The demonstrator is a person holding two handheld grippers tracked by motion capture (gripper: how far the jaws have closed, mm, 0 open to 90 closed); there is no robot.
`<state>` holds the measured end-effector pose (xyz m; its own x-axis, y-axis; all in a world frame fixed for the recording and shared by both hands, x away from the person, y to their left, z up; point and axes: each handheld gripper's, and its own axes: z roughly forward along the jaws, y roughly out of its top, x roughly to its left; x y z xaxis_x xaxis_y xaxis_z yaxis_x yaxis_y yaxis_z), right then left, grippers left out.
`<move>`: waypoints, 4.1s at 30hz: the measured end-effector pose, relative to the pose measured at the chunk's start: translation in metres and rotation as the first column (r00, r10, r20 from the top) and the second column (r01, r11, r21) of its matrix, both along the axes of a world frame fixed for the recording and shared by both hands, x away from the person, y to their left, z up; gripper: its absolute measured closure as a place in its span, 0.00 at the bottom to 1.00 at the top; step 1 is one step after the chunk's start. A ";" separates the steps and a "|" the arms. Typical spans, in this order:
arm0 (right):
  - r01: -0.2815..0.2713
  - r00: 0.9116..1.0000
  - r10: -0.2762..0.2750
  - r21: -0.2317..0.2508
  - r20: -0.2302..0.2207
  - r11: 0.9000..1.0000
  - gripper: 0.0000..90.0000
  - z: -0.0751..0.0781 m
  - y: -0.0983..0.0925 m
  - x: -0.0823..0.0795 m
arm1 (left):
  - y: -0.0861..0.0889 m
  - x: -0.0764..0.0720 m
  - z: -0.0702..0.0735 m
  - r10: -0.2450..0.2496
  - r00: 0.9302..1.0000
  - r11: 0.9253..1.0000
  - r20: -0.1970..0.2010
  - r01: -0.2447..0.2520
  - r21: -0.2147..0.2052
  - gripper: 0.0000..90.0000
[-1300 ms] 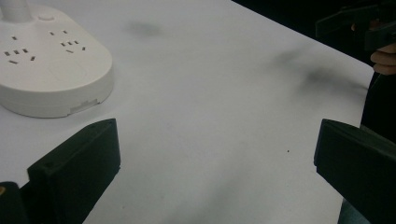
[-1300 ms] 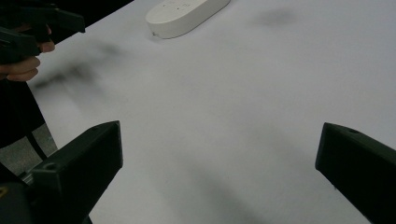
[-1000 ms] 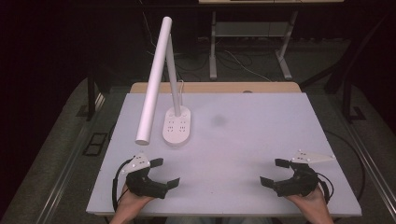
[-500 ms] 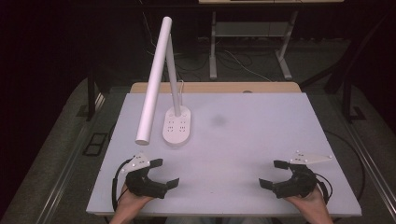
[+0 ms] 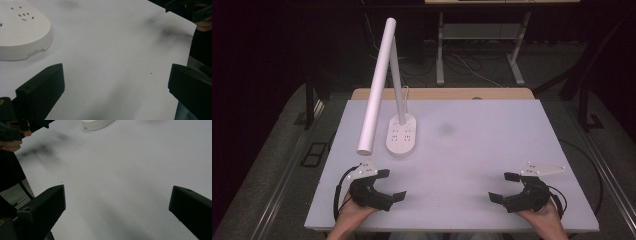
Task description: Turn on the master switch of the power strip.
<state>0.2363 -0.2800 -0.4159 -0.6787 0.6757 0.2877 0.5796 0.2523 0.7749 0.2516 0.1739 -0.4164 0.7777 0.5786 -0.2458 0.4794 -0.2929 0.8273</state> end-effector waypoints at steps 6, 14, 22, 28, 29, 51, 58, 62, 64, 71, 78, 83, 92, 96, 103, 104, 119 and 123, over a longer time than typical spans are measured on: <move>0.008 1.000 -0.009 0.003 0.005 1.000 0.00 0.000 -0.002 0.000 | 0.002 0.003 0.007 0.007 1.000 1.000 -0.003 -0.007 -0.003 0.00; 0.006 1.000 -0.006 0.003 0.005 1.000 0.00 0.000 -0.002 0.000 | 0.006 0.009 0.017 0.012 1.000 1.000 0.000 -0.012 0.010 0.00; 0.009 1.000 -0.009 0.005 0.006 1.000 0.00 0.000 -0.002 0.000 | 0.010 0.017 0.023 0.008 1.000 1.000 -0.004 -0.008 0.018 0.00; 0.009 1.000 -0.009 0.007 0.006 1.000 0.00 0.000 -0.003 0.000 | 0.011 0.023 0.029 0.010 1.000 0.999 -0.004 -0.009 0.037 0.00; 0.009 1.000 -0.009 0.007 0.006 1.000 0.00 0.000 -0.003 0.000 | 0.012 0.025 0.029 0.008 1.000 0.999 -0.004 -0.008 0.039 0.00; 0.008 1.000 -0.008 0.018 0.010 1.000 0.00 0.001 -0.003 0.000 | 0.021 0.052 0.043 0.035 0.999 0.998 -0.023 -0.034 0.054 0.01; 0.009 1.000 -0.009 0.022 0.007 1.000 0.00 0.000 -0.003 0.001 | 0.024 0.060 0.045 0.040 0.999 0.997 -0.026 -0.038 0.060 0.03; 0.008 1.000 -0.008 0.022 0.005 1.000 0.00 0.000 -0.003 0.001 | 0.026 0.065 0.046 0.054 0.998 0.997 -0.034 -0.051 0.065 0.02; 0.008 1.000 -0.008 0.021 0.005 1.000 0.00 0.000 -0.003 0.001 | 0.027 0.068 0.047 0.057 0.998 0.996 -0.035 -0.055 0.072 0.02; 0.005 1.000 -0.006 0.029 0.004 1.000 0.00 0.000 -0.003 0.001 | 0.029 0.078 0.050 0.054 0.998 0.994 -0.033 -0.051 0.093 0.02; 0.005 1.000 -0.005 0.032 0.003 0.999 0.00 0.000 -0.004 0.001 | 0.032 0.091 0.056 0.066 0.998 0.992 -0.021 -0.063 0.109 0.03; 0.003 1.000 -0.003 0.030 0.007 1.000 0.00 -0.001 -0.005 0.002 | 0.034 0.099 0.059 0.083 0.996 0.991 -0.021 -0.081 0.108 0.03; 0.001 1.000 -0.001 0.033 0.003 0.999 0.00 -0.002 -0.005 0.002 | 0.038 0.111 0.061 0.101 0.995 0.989 -0.024 -0.097 0.111 0.04; 0.002 1.000 -0.002 0.036 0.002 0.999 0.00 -0.001 -0.006 0.001 | 0.040 0.120 0.064 0.116 0.993 0.987 -0.024 -0.113 0.117 0.05; 0.001 1.000 -0.001 0.037 0.002 0.999 0.00 -0.002 -0.006 0.001 | 0.040 0.130 0.066 0.135 0.990 0.982 -0.028 -0.130 0.136 0.08; 0.001 1.000 -0.001 0.038 0.002 0.999 0.00 -0.002 -0.006 0.001 | 0.041 0.132 0.066 0.139 0.990 0.982 -0.030 -0.134 0.132 0.08; 0.000 1.000 0.000 0.034 -0.001 0.999 0.00 -0.002 -0.006 0.002 | 0.050 0.159 0.074 0.196 0.979 0.973 -0.054 -0.187 0.132 0.20; 0.001 1.000 -0.001 0.033 -0.002 0.999 0.00 -0.002 -0.006 0.002 | 0.050 0.165 0.074 0.202 0.978 0.972 -0.058 -0.193 0.137 0.23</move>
